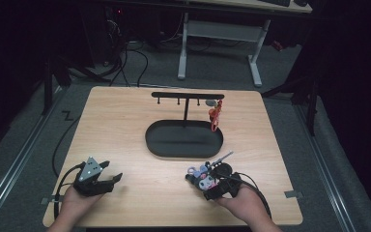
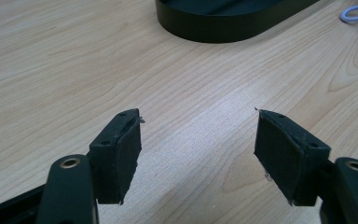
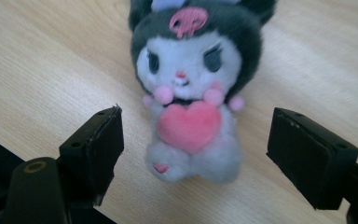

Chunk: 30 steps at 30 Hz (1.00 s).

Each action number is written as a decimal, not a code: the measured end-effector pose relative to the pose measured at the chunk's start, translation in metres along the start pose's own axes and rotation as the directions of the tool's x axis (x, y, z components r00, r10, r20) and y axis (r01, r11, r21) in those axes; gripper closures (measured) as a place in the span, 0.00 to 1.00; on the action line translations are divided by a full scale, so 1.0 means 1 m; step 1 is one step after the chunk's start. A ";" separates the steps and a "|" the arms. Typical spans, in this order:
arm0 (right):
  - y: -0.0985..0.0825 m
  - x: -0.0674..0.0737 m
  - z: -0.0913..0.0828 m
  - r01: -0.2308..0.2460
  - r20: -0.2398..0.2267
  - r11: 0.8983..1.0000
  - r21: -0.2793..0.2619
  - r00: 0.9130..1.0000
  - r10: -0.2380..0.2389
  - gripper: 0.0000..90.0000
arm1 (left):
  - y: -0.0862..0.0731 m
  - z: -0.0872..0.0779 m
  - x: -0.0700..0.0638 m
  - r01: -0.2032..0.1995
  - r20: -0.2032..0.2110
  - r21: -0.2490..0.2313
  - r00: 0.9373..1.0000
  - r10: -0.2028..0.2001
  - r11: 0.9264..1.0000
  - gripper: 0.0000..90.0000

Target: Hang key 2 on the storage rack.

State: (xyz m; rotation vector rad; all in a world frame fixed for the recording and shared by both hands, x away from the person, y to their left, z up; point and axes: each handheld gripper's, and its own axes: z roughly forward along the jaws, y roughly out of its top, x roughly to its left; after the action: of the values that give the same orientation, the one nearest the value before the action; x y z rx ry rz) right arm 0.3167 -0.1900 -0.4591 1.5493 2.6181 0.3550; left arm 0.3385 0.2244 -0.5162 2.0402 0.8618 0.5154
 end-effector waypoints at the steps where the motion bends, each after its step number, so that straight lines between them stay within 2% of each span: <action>1: -0.001 0.000 0.004 0.012 -0.004 1.000 0.002 1.000 -0.012 0.20 | 0.000 0.000 0.000 0.000 0.001 0.001 1.000 0.000 1.000 0.36; 5: -0.005 0.002 0.014 -0.009 -0.004 1.000 0.026 1.000 0.009 0.20 | 0.000 0.001 0.000 -0.001 0.001 0.001 1.000 0.001 1.000 0.36; 10: -0.008 0.002 0.021 0.011 0.014 0.999 0.030 1.000 -0.011 0.23 | 0.000 0.001 -0.001 -0.003 0.004 0.003 1.000 0.003 1.000 0.36; 15: -0.010 0.002 0.025 0.007 0.031 1.000 0.020 0.999 -0.008 0.34 | 0.000 0.001 -0.001 -0.006 0.006 0.007 1.000 0.006 1.000 0.36; 20: -0.010 0.003 0.024 0.014 0.041 1.000 0.017 0.999 -0.015 0.49 | 0.000 0.002 -0.001 -0.007 0.007 0.011 1.000 0.007 1.000 0.36; 25: -0.009 0.006 0.022 0.036 0.058 0.999 0.013 0.998 -0.037 0.52 | 0.000 0.002 -0.001 -0.010 0.008 0.013 1.000 0.010 1.000 0.36; 30: -0.007 0.006 0.019 0.037 0.048 0.999 0.010 0.998 -0.038 0.54 | 0.000 0.002 -0.001 -0.009 0.008 0.013 1.000 0.009 1.000 0.36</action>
State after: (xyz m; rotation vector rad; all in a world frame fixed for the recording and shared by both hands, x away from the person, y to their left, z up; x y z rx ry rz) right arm 0.3107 -0.1850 -0.4785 1.4900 2.6118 0.3000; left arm 0.3389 0.2230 -0.5177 2.0570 0.8542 0.5078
